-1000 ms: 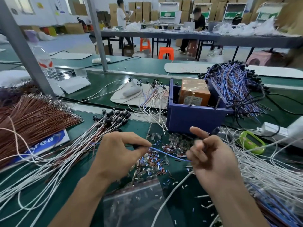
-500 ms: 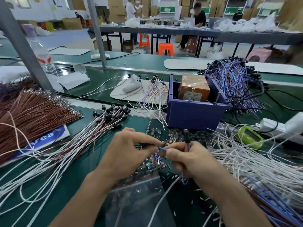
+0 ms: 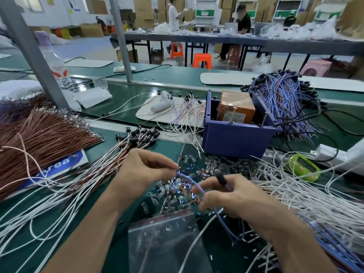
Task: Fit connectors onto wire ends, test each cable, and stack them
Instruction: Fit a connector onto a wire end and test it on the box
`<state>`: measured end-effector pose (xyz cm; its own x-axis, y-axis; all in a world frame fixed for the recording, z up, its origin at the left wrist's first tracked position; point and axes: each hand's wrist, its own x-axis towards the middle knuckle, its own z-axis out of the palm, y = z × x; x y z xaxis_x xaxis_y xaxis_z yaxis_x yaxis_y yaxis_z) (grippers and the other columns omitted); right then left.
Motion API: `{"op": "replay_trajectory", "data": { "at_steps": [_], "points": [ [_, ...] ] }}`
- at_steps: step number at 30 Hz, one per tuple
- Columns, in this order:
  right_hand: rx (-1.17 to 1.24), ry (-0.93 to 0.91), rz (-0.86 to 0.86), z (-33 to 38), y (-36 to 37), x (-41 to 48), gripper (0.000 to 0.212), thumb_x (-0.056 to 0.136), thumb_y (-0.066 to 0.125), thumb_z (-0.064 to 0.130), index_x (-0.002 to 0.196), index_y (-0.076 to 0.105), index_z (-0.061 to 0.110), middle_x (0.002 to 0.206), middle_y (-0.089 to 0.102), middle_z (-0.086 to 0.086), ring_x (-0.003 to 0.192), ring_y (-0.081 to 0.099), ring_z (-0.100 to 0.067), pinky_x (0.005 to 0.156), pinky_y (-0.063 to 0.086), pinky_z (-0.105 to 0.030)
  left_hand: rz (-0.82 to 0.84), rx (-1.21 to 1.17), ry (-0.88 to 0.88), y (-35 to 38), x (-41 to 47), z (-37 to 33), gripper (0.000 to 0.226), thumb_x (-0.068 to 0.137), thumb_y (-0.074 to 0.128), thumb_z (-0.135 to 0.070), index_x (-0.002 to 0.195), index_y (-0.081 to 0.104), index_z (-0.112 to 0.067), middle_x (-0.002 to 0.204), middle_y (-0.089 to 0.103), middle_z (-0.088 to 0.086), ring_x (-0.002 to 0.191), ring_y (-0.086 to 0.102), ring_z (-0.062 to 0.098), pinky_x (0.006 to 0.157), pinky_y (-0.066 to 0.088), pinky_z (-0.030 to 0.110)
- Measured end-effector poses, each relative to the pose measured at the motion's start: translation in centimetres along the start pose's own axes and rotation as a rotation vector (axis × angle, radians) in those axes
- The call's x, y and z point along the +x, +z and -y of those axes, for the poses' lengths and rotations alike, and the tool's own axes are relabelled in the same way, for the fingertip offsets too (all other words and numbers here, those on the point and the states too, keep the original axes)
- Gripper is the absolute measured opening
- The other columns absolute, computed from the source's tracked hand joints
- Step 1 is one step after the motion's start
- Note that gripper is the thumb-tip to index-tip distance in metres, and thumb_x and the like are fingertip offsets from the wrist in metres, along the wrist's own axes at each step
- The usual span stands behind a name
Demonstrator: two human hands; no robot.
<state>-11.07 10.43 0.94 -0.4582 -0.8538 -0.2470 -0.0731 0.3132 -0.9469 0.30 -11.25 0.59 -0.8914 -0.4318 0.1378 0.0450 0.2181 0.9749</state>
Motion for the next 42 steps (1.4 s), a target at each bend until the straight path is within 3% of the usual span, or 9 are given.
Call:
{"op": "replay_trajectory", "data": {
  "at_steps": [5, 8, 14, 20, 24, 27, 30, 36, 42],
  "points": [
    [0.100, -0.068, -0.054, 0.4, 1.7, 0.6, 0.008, 0.090, 0.071, 0.009, 0.087, 0.078, 0.010, 0.061, 0.069, 0.004, 0.046, 0.051, 0.004, 0.047, 0.036, -0.004, 0.193, 0.041, 0.022, 1.9, -0.2, -0.2, 0.028, 0.069, 0.086, 0.011, 0.078, 0.084, -0.015, 0.071, 0.077, 0.009, 0.063, 0.071, 0.009, 0.062, 0.054, 0.018],
    [0.231, -0.052, -0.177, 0.2, 2.2, 1.0, 0.020, 0.093, 0.068, 0.009, 0.075, 0.077, 0.012, 0.054, 0.060, -0.008, 0.041, 0.041, -0.007, 0.042, 0.031, -0.015, 0.092, -0.007, 0.002, 1.9, 0.1, -0.1, 0.022, 0.068, 0.088, 0.004, 0.075, 0.084, -0.017, 0.069, 0.076, 0.011, 0.059, 0.069, 0.011, 0.059, 0.053, 0.019],
    [0.300, 0.011, -0.295, 0.0, 1.4, 1.3, 0.024, 0.091, 0.066, 0.007, 0.069, 0.075, 0.008, 0.043, 0.046, -0.004, 0.034, 0.033, -0.008, 0.037, 0.024, -0.016, -0.072, -0.180, -0.055, 0.3, 0.5, 0.6, 0.024, 0.058, 0.087, -0.013, 0.083, 0.085, -0.015, 0.073, 0.077, 0.013, 0.062, 0.068, 0.013, 0.066, 0.054, 0.017],
    [0.320, 0.008, -0.300, -0.1, 1.8, 1.5, 0.026, 0.091, 0.066, 0.005, 0.067, 0.075, 0.008, 0.044, 0.046, -0.006, 0.034, 0.033, -0.009, 0.037, 0.024, -0.017, 0.064, -0.086, -0.051, 1.4, 0.0, 0.5, 0.027, 0.066, 0.086, -0.035, 0.092, 0.085, -0.025, 0.087, 0.080, 0.005, 0.079, 0.073, 0.010, 0.072, 0.054, 0.016],
    [0.330, -0.003, -0.293, 0.0, 1.9, 1.5, 0.016, 0.089, 0.067, 0.001, 0.074, 0.072, -0.002, 0.043, 0.046, -0.006, 0.034, 0.036, -0.009, 0.036, 0.026, -0.015, 0.001, -0.031, -0.067, 1.6, 0.2, 0.6, 0.012, 0.069, 0.091, -0.024, 0.078, 0.084, -0.023, 0.074, 0.078, 0.006, 0.067, 0.070, 0.009, 0.064, 0.052, 0.015],
    [0.366, -0.022, -0.297, -0.2, 2.0, 1.5, 0.022, 0.089, 0.068, 0.001, 0.068, 0.074, 0.005, 0.043, 0.046, -0.005, 0.035, 0.038, -0.009, 0.036, 0.028, -0.014, -0.061, -0.100, -0.086, 2.0, 0.3, 0.8, 0.003, 0.075, 0.086, -0.018, 0.076, 0.084, -0.020, 0.070, 0.076, 0.006, 0.063, 0.066, 0.007, 0.064, 0.051, 0.014],
    [0.375, -0.041, -0.319, -0.3, 2.2, 1.8, 0.023, 0.090, 0.067, 0.003, 0.069, 0.075, 0.006, 0.045, 0.047, -0.006, 0.036, 0.038, -0.008, 0.037, 0.029, -0.014, -0.133, -0.131, -0.085, 2.7, 0.5, 1.1, 0.011, 0.081, 0.081, -0.011, 0.074, 0.083, -0.019, 0.067, 0.074, 0.006, 0.060, 0.061, 0.010, 0.067, 0.052, 0.016],
    [0.394, -0.063, -0.382, -0.7, 1.6, 1.8, 0.027, 0.090, 0.067, 0.004, 0.066, 0.076, 0.013, 0.047, 0.051, -0.005, 0.036, 0.041, -0.007, 0.037, 0.031, -0.014, -0.281, -0.215, -0.030, 2.8, 0.9, 1.0, 0.013, 0.080, 0.077, -0.024, 0.072, 0.079, -0.014, 0.070, 0.073, 0.004, 0.062, 0.059, 0.010, 0.068, 0.053, 0.017],
    [0.364, -0.073, -0.359, -0.8, 1.5, 1.5, 0.025, 0.090, 0.067, 0.005, 0.068, 0.076, 0.012, 0.046, 0.049, -0.004, 0.036, 0.039, -0.007, 0.038, 0.030, -0.014, -0.112, -0.183, -0.021, 3.8, -0.2, 0.3, 0.022, 0.067, 0.084, -0.025, 0.088, 0.085, -0.022, 0.086, 0.080, 0.005, 0.076, 0.072, 0.008, 0.071, 0.055, 0.016]
  ]
}}
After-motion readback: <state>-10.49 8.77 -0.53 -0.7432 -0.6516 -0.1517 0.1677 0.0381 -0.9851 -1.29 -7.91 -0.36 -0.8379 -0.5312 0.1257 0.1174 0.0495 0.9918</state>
